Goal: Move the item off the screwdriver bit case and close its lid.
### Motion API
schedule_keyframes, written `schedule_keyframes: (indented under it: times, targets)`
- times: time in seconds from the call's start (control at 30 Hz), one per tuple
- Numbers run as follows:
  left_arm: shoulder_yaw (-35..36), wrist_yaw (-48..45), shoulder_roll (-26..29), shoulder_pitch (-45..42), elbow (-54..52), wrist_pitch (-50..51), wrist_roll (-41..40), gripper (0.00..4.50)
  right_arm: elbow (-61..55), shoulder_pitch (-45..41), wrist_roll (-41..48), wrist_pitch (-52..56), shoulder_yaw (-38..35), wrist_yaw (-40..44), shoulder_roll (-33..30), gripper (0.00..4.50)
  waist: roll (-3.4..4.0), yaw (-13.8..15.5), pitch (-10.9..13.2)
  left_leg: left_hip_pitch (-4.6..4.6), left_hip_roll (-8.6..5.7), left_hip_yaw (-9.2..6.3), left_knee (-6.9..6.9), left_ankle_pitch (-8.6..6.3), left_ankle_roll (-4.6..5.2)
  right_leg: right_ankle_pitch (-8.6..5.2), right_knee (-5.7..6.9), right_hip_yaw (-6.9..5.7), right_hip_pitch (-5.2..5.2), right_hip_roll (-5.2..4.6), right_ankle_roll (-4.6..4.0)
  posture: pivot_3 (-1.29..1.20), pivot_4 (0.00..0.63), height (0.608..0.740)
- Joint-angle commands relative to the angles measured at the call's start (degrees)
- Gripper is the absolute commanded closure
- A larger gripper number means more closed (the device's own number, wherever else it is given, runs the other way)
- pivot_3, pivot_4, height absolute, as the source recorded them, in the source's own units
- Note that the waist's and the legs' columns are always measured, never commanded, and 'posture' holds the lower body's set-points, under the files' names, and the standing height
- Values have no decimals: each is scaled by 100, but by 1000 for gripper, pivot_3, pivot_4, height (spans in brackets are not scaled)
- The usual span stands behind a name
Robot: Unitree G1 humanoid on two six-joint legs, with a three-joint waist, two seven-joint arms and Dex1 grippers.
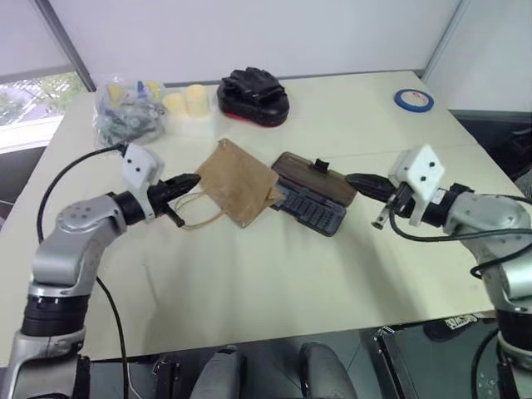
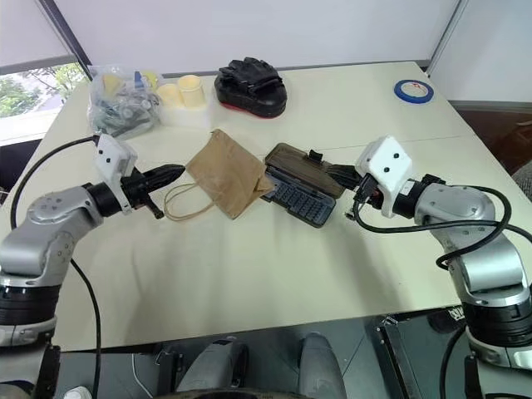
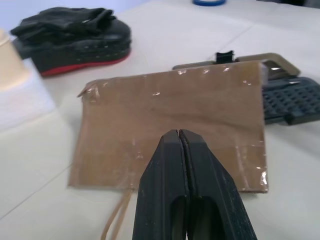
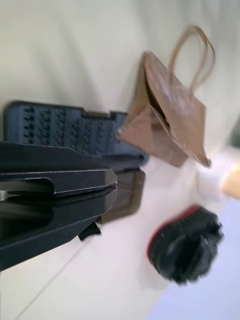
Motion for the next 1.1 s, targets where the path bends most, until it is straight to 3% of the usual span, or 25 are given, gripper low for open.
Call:
schedule_keyframes:
  times: [0.03,1.07,1.1]
  targets:
    - [251,-81,45,-131,-115,183,-287,4500,-125,-199,119,21,-31,145,-125,4470,0,-7,0,0,1,-3,0,0,0,0,0,-1,0,0,0,0,150,740]
    - [152,70,-35,-118,-218,549,-517,4500,-157,-311,93,66,170,-203,192,4470,-2,-3,1,0,2,-10,0,0,-1,0,1,1,-3,0,0,0,150,740]
    - [152,67,-38,-102,-212,543,-512,4500,-121,-340,76,78,202,-269,272,4230,-2,-4,1,0,2,-10,0,0,-1,0,1,1,-3,0,0,0,150,740]
